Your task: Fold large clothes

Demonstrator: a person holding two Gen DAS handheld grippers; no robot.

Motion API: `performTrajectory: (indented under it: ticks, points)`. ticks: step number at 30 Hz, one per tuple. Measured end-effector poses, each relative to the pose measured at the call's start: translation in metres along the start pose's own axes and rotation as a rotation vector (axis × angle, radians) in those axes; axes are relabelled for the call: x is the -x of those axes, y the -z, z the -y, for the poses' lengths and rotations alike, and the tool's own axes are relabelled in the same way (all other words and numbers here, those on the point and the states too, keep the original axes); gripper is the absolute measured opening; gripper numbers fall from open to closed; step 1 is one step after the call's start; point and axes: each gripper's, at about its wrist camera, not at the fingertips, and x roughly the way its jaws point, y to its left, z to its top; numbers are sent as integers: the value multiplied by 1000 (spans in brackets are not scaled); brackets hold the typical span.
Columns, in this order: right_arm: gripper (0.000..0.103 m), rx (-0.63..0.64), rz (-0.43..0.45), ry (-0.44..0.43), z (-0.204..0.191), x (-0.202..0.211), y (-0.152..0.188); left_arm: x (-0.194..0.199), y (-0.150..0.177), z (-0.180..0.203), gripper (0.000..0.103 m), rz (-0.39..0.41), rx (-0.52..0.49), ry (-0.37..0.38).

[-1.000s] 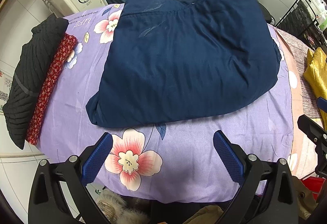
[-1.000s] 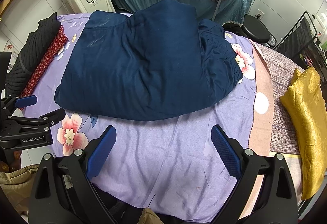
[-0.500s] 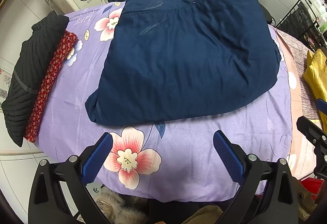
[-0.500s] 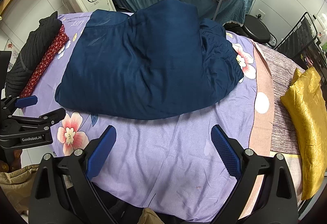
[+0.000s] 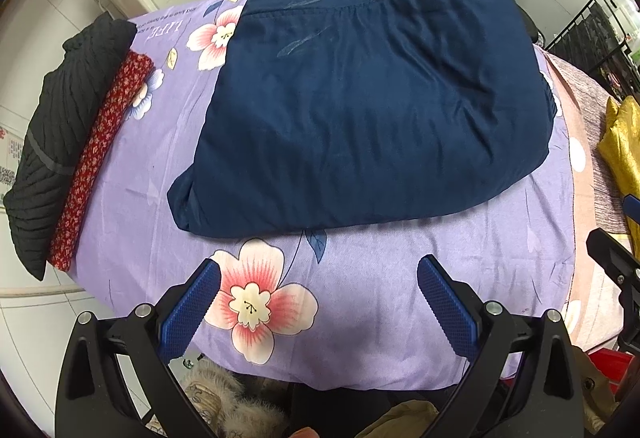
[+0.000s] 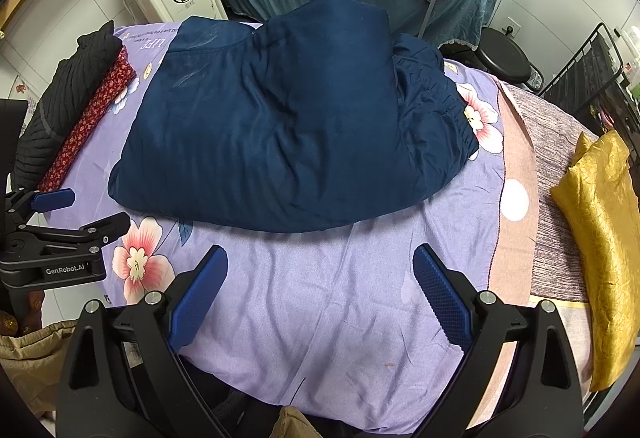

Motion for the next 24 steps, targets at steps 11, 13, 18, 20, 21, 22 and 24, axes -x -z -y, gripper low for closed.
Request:
performTrajectory:
  ticks: [11,13,18,20,21,22,24]
  points:
    - [93,7,-10,-8,2,-4,-4,-6,-2,-4,97,-20,13,7]
    - [93,9,-13,-10,2,-5,-4,-6,-2,-3,97,-20,14,5]
    - [93,11,-20,-15,3,-9,-6,-9,-3,-2,97,-27,11,9]
    - [93,14,-21,-24,3,-10,-6,-12,-3,-3,97,-36,18,14]
    - [93,19,-20,-31,3,-11,-7,-13,-3,-4,97,-42,21,15]
    - [93,30,-19,-40,3,-13,-8,-15,-4,-5,97,-49,25,18]
    - [93,67,-16,-77,0,-17,-13,-21,-2,-8,97,-75,39,27]
